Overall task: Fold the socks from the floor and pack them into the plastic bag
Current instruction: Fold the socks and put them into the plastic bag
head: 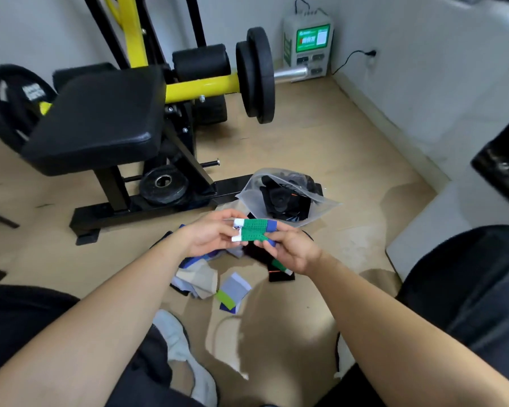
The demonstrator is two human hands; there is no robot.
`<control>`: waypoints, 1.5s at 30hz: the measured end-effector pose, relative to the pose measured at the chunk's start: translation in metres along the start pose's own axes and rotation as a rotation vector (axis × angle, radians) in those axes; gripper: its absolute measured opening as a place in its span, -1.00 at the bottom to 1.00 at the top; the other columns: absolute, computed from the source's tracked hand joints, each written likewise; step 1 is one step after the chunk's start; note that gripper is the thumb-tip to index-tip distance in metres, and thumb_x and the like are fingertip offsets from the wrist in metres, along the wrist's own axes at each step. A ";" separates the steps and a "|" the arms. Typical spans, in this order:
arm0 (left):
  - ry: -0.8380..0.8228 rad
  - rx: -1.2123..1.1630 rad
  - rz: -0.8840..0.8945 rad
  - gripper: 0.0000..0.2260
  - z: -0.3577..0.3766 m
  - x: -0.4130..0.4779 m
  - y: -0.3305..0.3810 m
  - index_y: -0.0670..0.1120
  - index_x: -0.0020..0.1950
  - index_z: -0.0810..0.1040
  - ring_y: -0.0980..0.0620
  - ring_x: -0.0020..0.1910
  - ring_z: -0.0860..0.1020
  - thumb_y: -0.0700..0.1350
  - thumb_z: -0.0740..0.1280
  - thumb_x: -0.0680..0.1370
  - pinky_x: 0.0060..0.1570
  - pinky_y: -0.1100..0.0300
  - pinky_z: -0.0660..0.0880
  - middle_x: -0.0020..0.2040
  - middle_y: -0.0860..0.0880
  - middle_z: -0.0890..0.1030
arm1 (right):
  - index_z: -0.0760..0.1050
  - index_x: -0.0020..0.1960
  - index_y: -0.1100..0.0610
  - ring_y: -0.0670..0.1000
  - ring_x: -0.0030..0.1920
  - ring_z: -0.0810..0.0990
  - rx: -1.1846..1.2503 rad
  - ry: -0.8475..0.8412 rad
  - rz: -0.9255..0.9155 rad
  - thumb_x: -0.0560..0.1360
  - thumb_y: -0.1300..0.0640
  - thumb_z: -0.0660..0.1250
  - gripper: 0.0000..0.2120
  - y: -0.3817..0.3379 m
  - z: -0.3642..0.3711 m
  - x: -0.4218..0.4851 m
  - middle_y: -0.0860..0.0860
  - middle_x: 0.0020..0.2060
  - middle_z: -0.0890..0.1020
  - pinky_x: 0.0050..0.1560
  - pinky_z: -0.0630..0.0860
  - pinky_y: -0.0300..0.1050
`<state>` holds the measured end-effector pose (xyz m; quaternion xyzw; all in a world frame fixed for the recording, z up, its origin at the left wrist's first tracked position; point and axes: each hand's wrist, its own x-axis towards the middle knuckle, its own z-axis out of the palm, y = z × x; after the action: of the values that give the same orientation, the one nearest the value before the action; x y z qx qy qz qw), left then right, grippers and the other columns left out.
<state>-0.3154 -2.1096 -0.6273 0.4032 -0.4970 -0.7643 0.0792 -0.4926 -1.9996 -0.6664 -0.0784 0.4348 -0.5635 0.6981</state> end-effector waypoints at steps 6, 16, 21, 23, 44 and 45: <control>0.056 0.007 -0.020 -0.77 0.007 -0.003 0.005 -0.17 0.03 0.60 -0.23 0.09 0.65 -0.01 0.40 0.56 0.16 -0.01 0.58 0.20 -0.31 0.64 | 0.59 0.09 0.17 0.13 -0.12 0.72 -0.127 0.051 -0.027 0.61 0.45 0.09 -0.65 -0.018 0.010 -0.020 0.17 -0.12 0.72 -0.20 0.64 -0.26; 0.022 0.253 0.140 -0.81 0.024 0.012 -0.001 -0.13 -0.13 0.52 0.00 -0.19 0.62 -0.32 0.49 0.50 -0.23 0.22 0.56 -0.16 -0.14 0.64 | 0.60 0.12 0.26 0.19 0.01 0.63 -0.220 0.204 -0.069 0.57 0.27 0.26 -0.81 -0.031 0.007 -0.042 0.19 -0.01 0.63 0.04 0.64 -0.10; 0.105 0.286 0.252 -0.78 0.027 0.024 -0.007 -0.12 -0.12 0.52 0.06 -0.21 0.64 -0.39 0.46 0.48 -0.27 0.27 0.56 -0.19 -0.08 0.66 | 0.56 0.12 0.13 0.20 0.01 0.67 -0.479 0.257 -0.193 0.49 0.38 0.41 -0.73 -0.030 0.006 -0.034 0.23 0.08 0.61 0.11 0.63 0.05; 0.126 0.328 0.279 -0.78 0.028 0.030 -0.013 -0.11 -0.10 0.53 0.08 -0.23 0.63 -0.39 0.48 0.47 -0.22 0.24 0.58 -0.18 -0.08 0.66 | 0.54 0.11 0.13 0.25 -0.05 0.67 -0.678 0.259 -0.235 0.46 0.36 0.45 -0.72 -0.030 0.001 -0.029 0.24 0.02 0.61 0.10 0.63 0.13; 0.651 0.827 0.629 -0.65 -0.011 0.116 -0.042 0.00 0.29 0.60 0.00 0.02 0.56 -0.16 0.47 0.51 0.09 0.03 0.51 0.31 -0.02 0.48 | 0.63 0.22 0.18 0.10 0.18 0.56 -1.617 0.464 -0.448 0.55 0.34 0.28 -0.70 -0.041 -0.043 0.104 0.13 0.19 0.58 0.18 0.37 -0.29; 0.649 0.792 0.625 -0.63 -0.011 0.118 -0.043 -0.02 0.32 0.58 0.09 -0.12 0.55 -0.21 0.46 0.52 0.07 0.13 0.48 0.28 0.00 0.49 | 0.60 0.27 0.15 0.13 0.19 0.55 -1.646 0.474 -0.396 0.56 0.33 0.27 -0.67 -0.040 -0.044 0.117 0.14 0.23 0.54 0.23 0.38 -0.22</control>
<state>-0.3736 -2.1576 -0.7282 0.4495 -0.7896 -0.2994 0.2914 -0.5534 -2.0970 -0.7302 -0.5120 0.8149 -0.1832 0.2006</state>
